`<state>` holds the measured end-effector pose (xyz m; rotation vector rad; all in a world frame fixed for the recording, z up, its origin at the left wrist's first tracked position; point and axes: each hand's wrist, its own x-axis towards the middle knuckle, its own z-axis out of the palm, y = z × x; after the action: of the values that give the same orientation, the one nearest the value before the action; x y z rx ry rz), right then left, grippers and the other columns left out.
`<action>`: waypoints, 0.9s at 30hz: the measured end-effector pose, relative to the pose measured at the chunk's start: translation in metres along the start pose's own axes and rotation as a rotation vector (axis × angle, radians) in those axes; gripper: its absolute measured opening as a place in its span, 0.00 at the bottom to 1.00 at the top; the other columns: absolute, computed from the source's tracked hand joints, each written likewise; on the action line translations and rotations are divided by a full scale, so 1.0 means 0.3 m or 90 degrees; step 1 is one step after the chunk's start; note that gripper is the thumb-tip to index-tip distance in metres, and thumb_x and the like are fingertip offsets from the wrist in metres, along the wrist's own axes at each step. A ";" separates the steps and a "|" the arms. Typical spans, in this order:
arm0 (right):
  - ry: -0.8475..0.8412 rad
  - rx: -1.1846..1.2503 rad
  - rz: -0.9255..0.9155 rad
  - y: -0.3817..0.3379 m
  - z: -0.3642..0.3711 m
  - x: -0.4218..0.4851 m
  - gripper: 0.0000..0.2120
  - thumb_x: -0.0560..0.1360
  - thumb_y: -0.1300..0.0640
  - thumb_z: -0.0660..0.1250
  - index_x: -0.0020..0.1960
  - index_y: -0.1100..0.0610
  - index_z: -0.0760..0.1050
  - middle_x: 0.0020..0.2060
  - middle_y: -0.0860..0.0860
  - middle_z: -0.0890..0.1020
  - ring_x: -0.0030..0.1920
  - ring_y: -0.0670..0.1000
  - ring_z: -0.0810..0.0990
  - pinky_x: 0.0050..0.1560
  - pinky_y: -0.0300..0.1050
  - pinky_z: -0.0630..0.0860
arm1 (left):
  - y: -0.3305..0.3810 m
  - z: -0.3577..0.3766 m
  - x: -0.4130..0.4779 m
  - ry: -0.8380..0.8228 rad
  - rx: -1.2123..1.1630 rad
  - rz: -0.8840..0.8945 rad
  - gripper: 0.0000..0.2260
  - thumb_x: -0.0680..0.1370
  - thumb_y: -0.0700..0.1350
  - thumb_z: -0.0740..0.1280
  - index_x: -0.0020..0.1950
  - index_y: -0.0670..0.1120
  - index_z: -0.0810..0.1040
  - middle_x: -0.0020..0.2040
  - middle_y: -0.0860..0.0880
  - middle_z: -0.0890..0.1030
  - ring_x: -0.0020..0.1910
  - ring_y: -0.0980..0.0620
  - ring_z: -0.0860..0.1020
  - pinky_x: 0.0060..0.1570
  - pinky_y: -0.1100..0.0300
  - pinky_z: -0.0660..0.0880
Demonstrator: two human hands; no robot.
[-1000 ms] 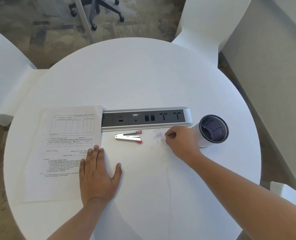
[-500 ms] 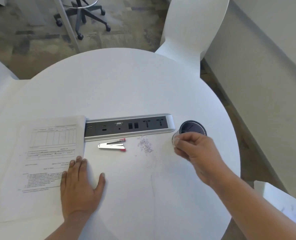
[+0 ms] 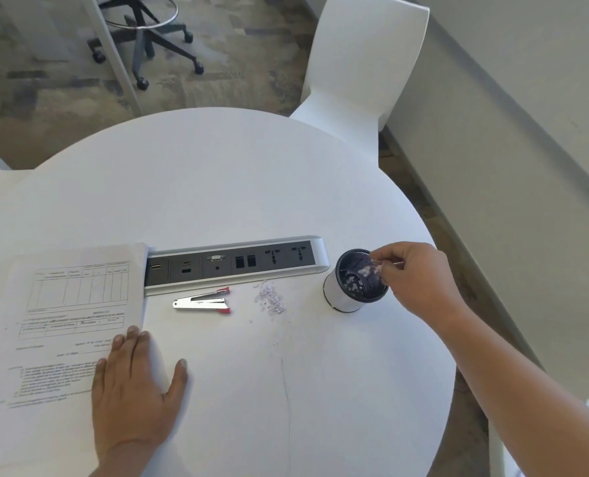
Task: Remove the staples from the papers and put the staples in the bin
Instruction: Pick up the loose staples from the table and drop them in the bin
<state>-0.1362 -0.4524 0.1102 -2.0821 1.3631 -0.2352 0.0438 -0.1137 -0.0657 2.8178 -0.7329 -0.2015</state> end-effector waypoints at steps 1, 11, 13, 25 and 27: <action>0.002 -0.006 -0.007 -0.001 0.000 -0.001 0.11 0.74 0.64 0.65 0.47 0.51 0.83 0.37 0.46 0.83 0.37 0.46 0.82 0.32 0.34 0.73 | 0.000 0.000 0.000 -0.001 0.000 0.000 0.38 0.72 0.65 0.55 0.74 0.40 0.67 0.77 0.42 0.67 0.78 0.42 0.63 0.78 0.42 0.56; 0.014 -0.049 -0.073 -0.011 0.020 -0.002 0.09 0.72 0.65 0.68 0.44 0.53 0.83 0.37 0.47 0.84 0.40 0.45 0.82 0.37 0.31 0.73 | 0.004 -0.004 0.001 -0.005 -0.002 -0.003 0.39 0.73 0.65 0.55 0.75 0.40 0.67 0.77 0.42 0.67 0.78 0.42 0.62 0.78 0.43 0.57; 0.019 -0.057 -0.082 -0.016 0.024 -0.002 0.09 0.72 0.65 0.68 0.44 0.53 0.83 0.37 0.47 0.84 0.39 0.46 0.82 0.39 0.35 0.76 | 0.004 -0.004 0.001 -0.004 -0.004 -0.002 0.39 0.73 0.65 0.55 0.75 0.40 0.67 0.77 0.42 0.67 0.78 0.43 0.62 0.78 0.42 0.57; 0.029 0.021 -0.141 -0.052 0.038 -0.037 0.15 0.76 0.68 0.59 0.49 0.55 0.83 0.41 0.48 0.84 0.44 0.44 0.82 0.44 0.26 0.73 | 0.015 -0.009 0.005 0.001 -0.005 -0.010 0.39 0.73 0.65 0.54 0.76 0.40 0.66 0.78 0.43 0.66 0.79 0.44 0.61 0.78 0.44 0.56; 0.019 0.044 -0.176 -0.074 0.066 -0.077 0.18 0.75 0.70 0.57 0.51 0.56 0.82 0.43 0.48 0.83 0.46 0.44 0.81 0.50 0.31 0.74 | 0.015 -0.012 0.003 -0.001 -0.002 -0.010 0.38 0.74 0.65 0.54 0.76 0.41 0.66 0.78 0.44 0.66 0.79 0.44 0.61 0.78 0.44 0.56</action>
<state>-0.1204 -0.4183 0.1122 -2.2114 1.0643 -0.4238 0.0432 -0.1174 -0.0613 2.8212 -0.7107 -0.2082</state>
